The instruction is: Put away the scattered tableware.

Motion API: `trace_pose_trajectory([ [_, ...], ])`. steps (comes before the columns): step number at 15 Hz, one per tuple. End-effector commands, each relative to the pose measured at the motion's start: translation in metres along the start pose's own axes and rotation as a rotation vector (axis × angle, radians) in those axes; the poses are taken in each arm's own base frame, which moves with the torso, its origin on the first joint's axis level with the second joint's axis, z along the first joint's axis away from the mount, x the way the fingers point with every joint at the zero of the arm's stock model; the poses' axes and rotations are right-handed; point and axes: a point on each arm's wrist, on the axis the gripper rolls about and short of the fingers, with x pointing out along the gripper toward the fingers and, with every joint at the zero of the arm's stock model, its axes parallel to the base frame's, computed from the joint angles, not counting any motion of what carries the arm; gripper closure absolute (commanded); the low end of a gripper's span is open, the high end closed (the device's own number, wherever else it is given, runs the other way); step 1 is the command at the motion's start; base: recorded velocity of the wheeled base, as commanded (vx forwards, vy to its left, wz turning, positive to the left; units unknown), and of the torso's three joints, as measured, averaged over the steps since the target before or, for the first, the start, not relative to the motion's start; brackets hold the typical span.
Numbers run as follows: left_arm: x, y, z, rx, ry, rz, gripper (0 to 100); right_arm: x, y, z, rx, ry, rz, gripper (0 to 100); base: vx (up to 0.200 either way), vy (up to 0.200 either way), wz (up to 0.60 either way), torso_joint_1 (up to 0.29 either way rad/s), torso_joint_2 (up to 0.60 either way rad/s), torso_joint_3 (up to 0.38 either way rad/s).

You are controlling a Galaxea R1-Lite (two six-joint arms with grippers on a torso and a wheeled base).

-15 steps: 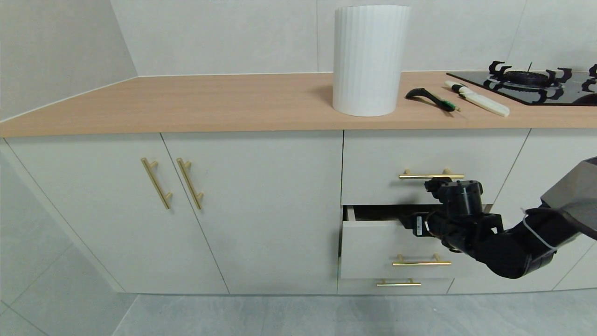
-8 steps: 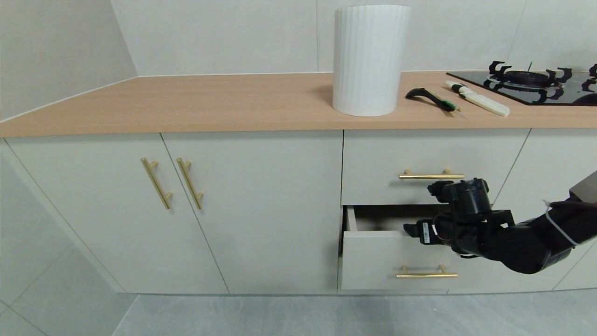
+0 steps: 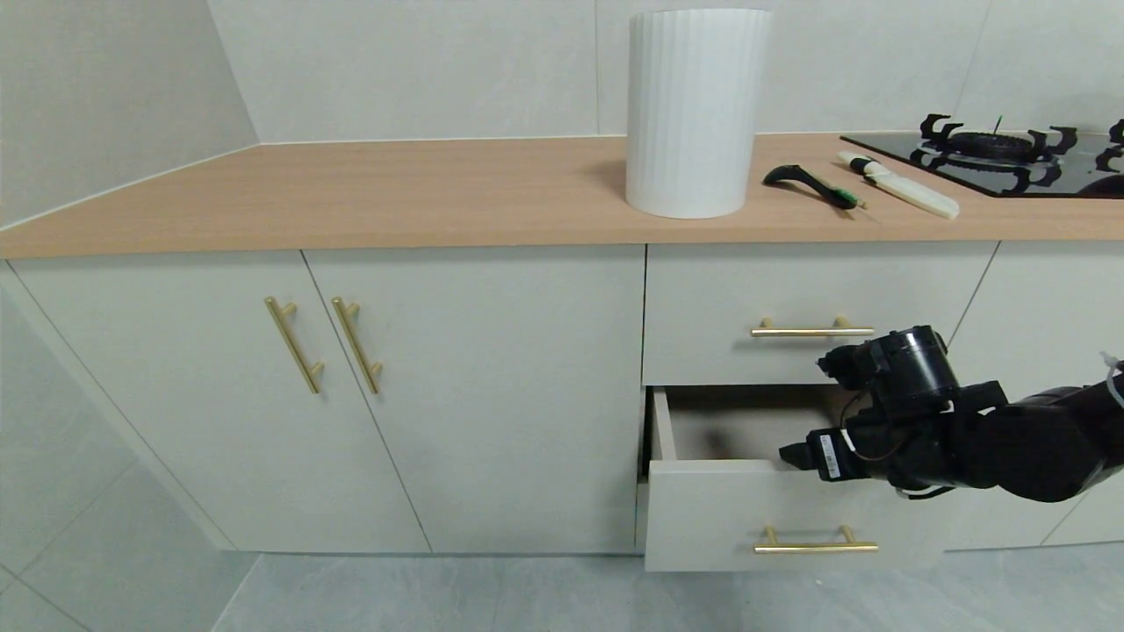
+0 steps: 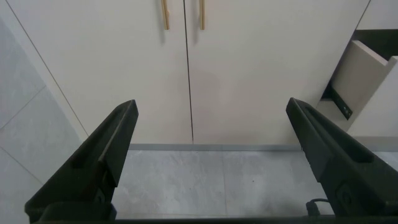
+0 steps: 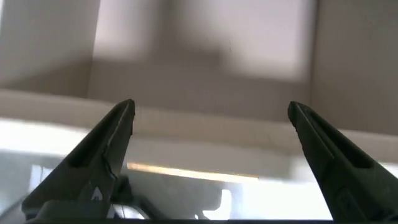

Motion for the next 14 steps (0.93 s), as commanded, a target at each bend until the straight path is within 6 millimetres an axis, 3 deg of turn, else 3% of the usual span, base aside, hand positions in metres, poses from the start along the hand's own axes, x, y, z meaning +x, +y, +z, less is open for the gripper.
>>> trace_pose_trajectory([
  [1, 0.0, 0.0, 0.0, 0.0, 0.001, 0.001, 0, -0.011, 0.002, 0.003, -0.018, -0.012, 0.012, 0, 0.0, 0.0, 0.0, 0.0, 0.0, 0.0],
  [14, 0.0, 0.0, 0.0, 0.0, 0.001, 0.001, 0, -0.047, 0.016, -0.03, -0.254, 0.295, 0.042, 0, 0.0, 0.0, 0.0, 0.0, 0.0, 0.0],
])
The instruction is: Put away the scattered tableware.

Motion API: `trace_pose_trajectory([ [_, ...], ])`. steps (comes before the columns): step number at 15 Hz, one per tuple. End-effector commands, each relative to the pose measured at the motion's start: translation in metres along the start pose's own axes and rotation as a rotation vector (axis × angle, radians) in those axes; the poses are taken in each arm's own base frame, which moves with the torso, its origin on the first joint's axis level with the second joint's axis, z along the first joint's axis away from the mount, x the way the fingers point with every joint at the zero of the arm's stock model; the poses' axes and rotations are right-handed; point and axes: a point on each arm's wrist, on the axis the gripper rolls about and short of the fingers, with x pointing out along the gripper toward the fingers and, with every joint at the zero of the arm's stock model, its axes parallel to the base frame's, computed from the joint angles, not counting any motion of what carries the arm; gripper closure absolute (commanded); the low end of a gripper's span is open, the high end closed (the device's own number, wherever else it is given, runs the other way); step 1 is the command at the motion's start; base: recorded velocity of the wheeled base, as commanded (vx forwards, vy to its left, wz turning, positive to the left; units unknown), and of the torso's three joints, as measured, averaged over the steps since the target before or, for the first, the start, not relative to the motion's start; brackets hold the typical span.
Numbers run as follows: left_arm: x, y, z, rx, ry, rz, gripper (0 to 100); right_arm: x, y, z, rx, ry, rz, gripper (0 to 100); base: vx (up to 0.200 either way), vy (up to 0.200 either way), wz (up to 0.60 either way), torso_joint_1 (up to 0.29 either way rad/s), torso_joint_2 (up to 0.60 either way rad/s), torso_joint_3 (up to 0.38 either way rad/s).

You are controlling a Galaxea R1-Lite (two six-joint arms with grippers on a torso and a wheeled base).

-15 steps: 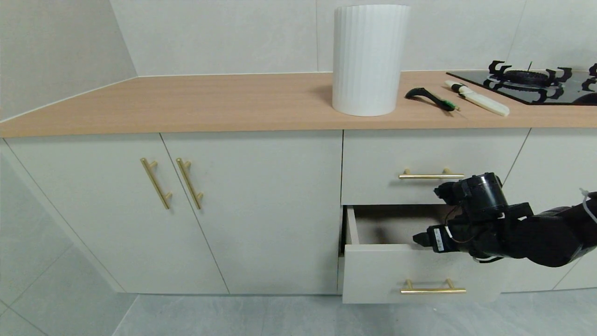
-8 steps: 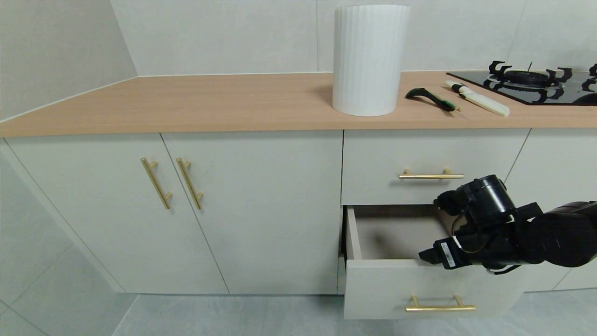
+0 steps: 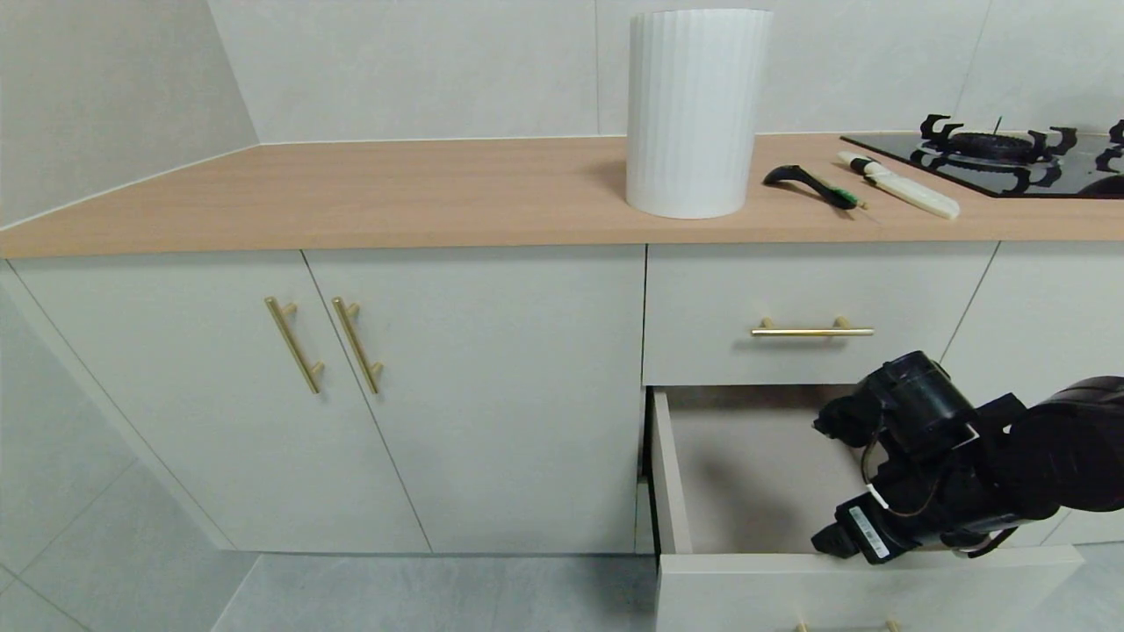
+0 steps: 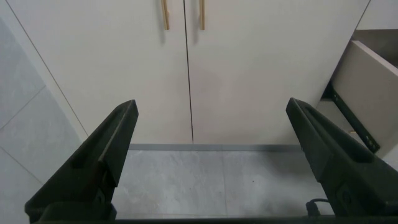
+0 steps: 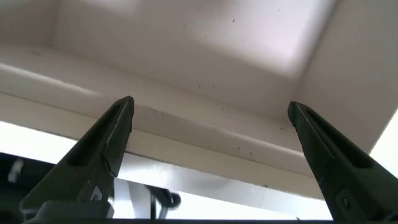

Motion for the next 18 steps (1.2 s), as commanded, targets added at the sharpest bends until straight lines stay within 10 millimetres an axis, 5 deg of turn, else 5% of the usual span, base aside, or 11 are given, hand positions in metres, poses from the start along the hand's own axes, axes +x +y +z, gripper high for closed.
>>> trace_pose_trajectory([
  [1, 0.0, 0.0, 0.0, 0.0, 0.001, 0.001, 0, -0.008, 0.006, -0.003, -0.035, 0.008, 0.012, 0, 0.0, 0.0, 0.0, 0.0, 0.0, 0.0],
  [13, 0.0, 0.0, 0.0, 0.0, 0.001, 0.001, 0, -0.035, 0.025, -0.043, -0.314, 0.281, 0.057, 0, 0.0, 0.0, 0.0, 0.0, 0.0, 0.0],
  [18, 0.0, 0.0, 0.0, 0.0, 0.001, 0.001, 0, -0.032, 0.028, -0.023, -0.233, 0.175, 0.031, 0, 0.0, 0.0, 0.0, 0.0, 0.0, 0.0],
])
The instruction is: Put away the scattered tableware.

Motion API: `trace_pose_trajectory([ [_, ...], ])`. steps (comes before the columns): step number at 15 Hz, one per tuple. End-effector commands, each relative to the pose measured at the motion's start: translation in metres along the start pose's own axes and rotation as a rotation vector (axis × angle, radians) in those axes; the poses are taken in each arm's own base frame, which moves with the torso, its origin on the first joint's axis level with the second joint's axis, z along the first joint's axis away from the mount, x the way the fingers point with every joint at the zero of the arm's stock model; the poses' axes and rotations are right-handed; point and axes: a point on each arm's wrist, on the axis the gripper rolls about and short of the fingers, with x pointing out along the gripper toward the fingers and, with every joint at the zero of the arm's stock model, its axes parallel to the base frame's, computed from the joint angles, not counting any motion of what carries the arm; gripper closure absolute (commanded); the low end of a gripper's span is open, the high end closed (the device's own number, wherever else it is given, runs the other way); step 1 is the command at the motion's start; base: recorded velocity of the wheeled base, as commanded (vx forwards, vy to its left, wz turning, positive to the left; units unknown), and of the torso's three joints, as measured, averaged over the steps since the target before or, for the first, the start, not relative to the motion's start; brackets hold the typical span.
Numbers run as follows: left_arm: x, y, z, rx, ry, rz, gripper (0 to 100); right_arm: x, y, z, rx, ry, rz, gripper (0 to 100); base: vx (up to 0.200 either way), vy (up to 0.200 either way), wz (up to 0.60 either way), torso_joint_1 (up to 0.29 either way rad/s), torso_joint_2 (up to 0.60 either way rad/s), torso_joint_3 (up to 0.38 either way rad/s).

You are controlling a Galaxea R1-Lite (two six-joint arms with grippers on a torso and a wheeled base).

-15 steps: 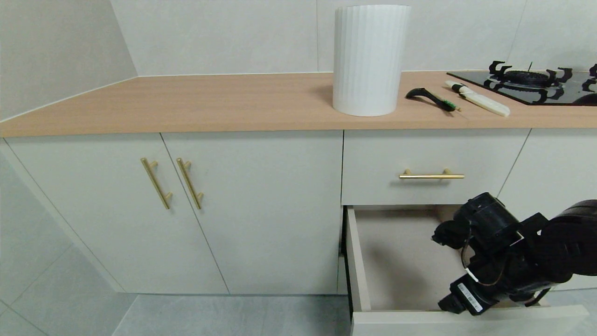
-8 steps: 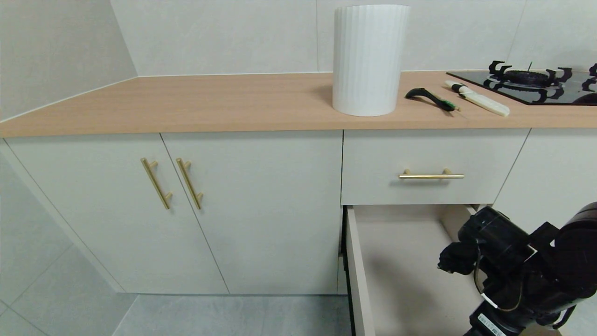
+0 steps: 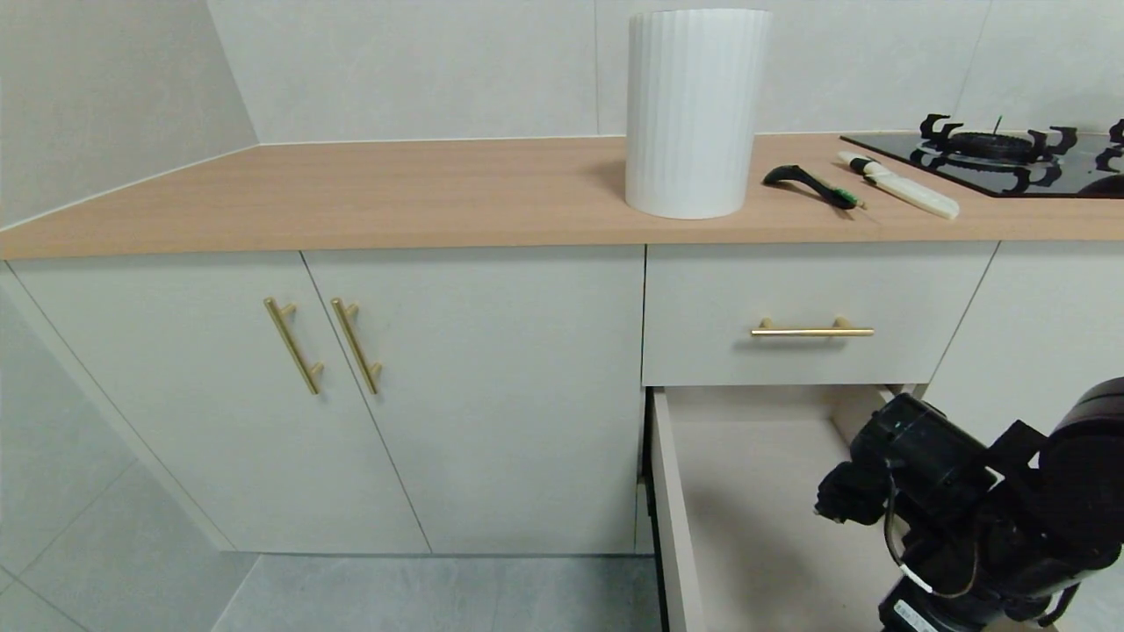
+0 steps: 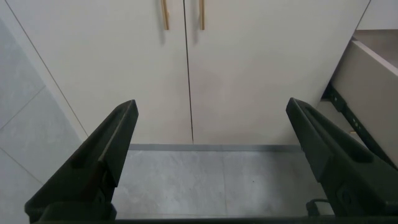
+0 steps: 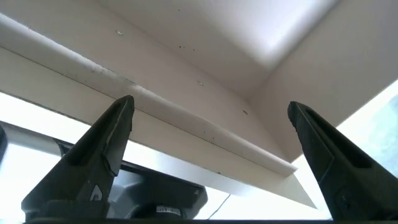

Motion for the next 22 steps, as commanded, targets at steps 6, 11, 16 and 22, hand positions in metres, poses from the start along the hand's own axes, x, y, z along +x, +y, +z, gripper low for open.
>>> trace_pose_trajectory([
  [6, 0.0, 0.0, 0.0, 0.0, 0.0, 0.001, 0, 0.004, -0.024, 0.05, 0.384, -0.329, -0.021, 0, 0.0, 0.0, 0.0, 0.0, 0.0, 0.0],
  [11, 0.0, 0.0, 0.0, 0.0, 0.0, -0.001, 0, -0.001, -0.029, 0.05, 0.409, -0.376, -0.057, 0, 0.0, 0.0, 0.0, 0.0, 0.0, 0.0],
  [16, 0.0, 0.0, 0.0, 0.0, 0.0, 0.001, 0, -0.002, -0.031, 0.052, 0.42, -0.405, -0.071, 0, 0.0, 0.0, 0.0, 0.0, 0.0, 0.0],
  [22, 0.0, 0.0, 0.0, 0.0, 0.0, 0.001, 0, 0.0, -0.03, 0.051, 0.417, -0.396, -0.074, 0, 0.0, 0.0, 0.0, 0.078, -0.28, -0.233],
])
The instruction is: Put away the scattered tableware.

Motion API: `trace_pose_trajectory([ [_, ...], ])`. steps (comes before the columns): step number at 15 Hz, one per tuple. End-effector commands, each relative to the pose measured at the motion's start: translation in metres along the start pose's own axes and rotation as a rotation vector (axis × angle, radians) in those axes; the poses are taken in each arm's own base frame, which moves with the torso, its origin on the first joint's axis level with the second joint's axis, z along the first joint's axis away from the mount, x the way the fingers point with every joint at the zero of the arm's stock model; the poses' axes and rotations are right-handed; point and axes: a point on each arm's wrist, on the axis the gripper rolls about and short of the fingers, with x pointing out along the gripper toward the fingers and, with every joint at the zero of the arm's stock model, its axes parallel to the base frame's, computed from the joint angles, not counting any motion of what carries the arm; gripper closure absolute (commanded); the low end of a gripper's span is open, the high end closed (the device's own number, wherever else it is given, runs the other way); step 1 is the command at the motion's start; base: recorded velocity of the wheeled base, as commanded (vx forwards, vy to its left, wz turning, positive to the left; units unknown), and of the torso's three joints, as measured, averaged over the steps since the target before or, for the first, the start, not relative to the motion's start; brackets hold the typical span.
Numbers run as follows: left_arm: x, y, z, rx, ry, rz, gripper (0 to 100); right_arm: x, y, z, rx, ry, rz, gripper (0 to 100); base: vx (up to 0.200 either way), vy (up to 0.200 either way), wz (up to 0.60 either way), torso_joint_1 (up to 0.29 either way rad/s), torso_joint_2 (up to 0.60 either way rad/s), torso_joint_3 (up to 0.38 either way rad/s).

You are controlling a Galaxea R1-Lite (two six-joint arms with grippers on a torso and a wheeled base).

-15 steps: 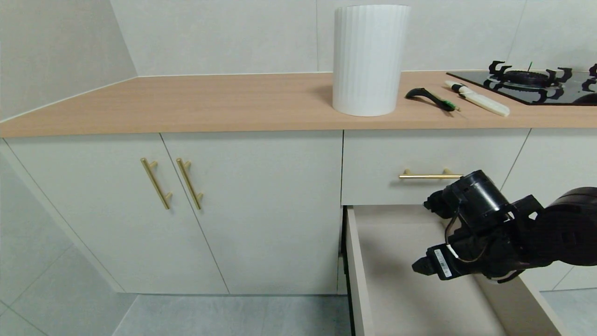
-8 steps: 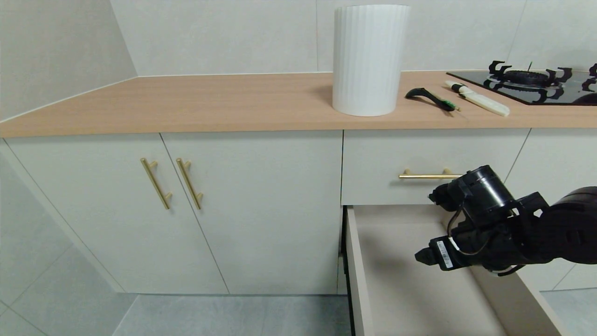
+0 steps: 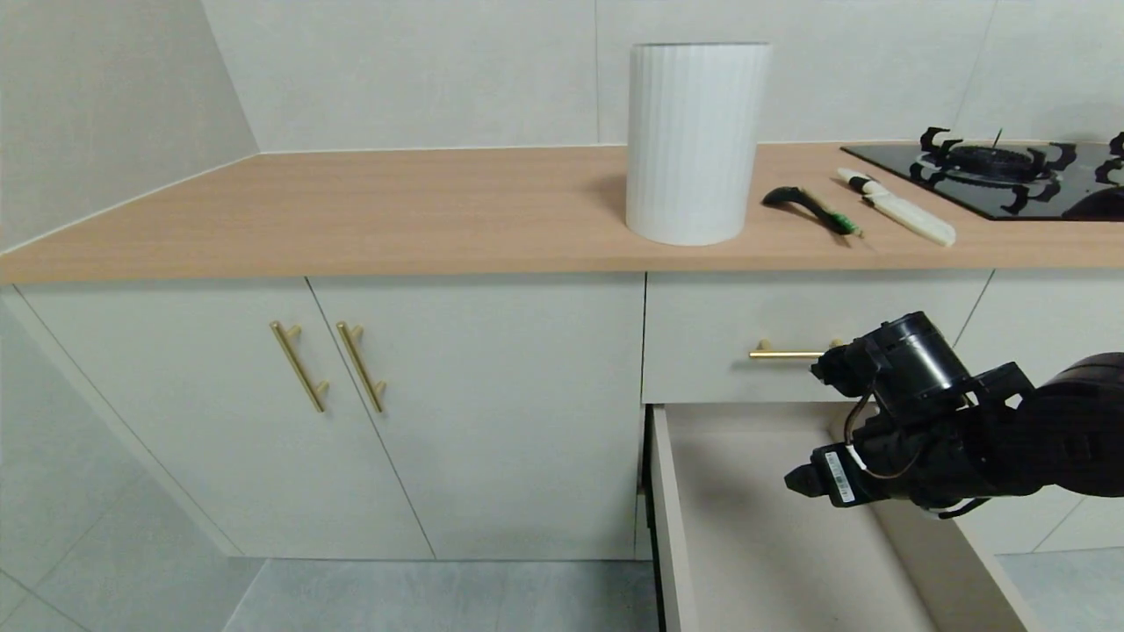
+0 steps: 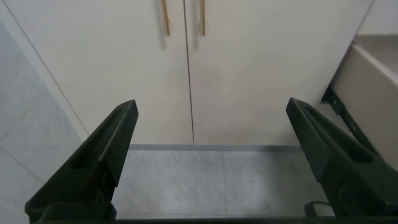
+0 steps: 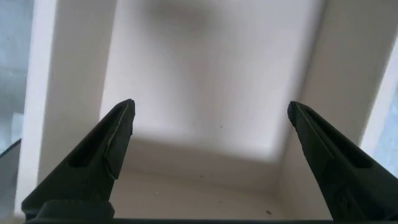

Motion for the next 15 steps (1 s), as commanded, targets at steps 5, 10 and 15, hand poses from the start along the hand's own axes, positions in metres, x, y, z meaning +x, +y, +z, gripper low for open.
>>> trace_pose_trajectory([
  [5, 0.0, 0.0, 0.0, 0.0, 0.0, 0.001, 0, 0.0, 0.0, -0.0002, -0.001, -0.001, -0.015, 0, 0.0, 0.0, 0.0, 0.143, -0.5, -0.296],
  [10, 0.0, 0.0, 0.0, 0.0, 0.0, 0.001, 0, -0.0001, 0.0, 0.0002, -0.001, -0.003, -0.014, 0, 0.0, 0.0, 0.0, 0.186, -0.48, -0.291],
  [15, 0.0, 0.0, 0.0002, 0.0, -0.001, 0.001, 0, -0.0053, 0.0001, 0.0086, 0.013, -0.074, -0.002, 0, 0.0, 0.0, 0.0, 0.142, -0.33, -0.202],
])
